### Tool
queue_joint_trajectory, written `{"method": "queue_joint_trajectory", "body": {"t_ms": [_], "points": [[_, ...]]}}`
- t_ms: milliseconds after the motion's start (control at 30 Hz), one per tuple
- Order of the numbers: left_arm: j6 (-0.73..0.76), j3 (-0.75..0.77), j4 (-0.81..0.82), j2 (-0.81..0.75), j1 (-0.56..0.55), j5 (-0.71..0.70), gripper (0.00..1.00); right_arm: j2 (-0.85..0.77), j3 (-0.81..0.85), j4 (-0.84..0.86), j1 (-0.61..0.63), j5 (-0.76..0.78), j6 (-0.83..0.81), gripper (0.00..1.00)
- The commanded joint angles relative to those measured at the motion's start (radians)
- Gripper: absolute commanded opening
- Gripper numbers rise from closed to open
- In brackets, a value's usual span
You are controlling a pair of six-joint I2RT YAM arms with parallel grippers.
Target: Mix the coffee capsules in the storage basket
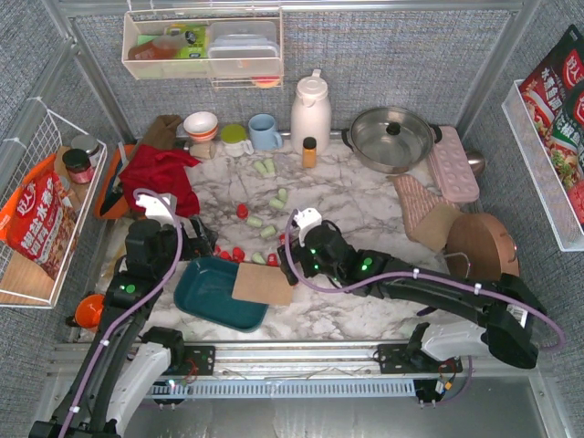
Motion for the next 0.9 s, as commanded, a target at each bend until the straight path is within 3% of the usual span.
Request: {"method": "queue_joint_trajectory", "body": {"t_ms": [0,867], "points": [[0.013,0.000,0.038,0.000,-0.001,0.007,0.99,0.014,-0.066,0.174,0.023,0.034,0.139,0.99],[-0.004,-0.005,0.033,0.015,-0.001,0.013,0.99,0.110,-0.300,0.583,0.091,0.065,0.411,0.99]]}}
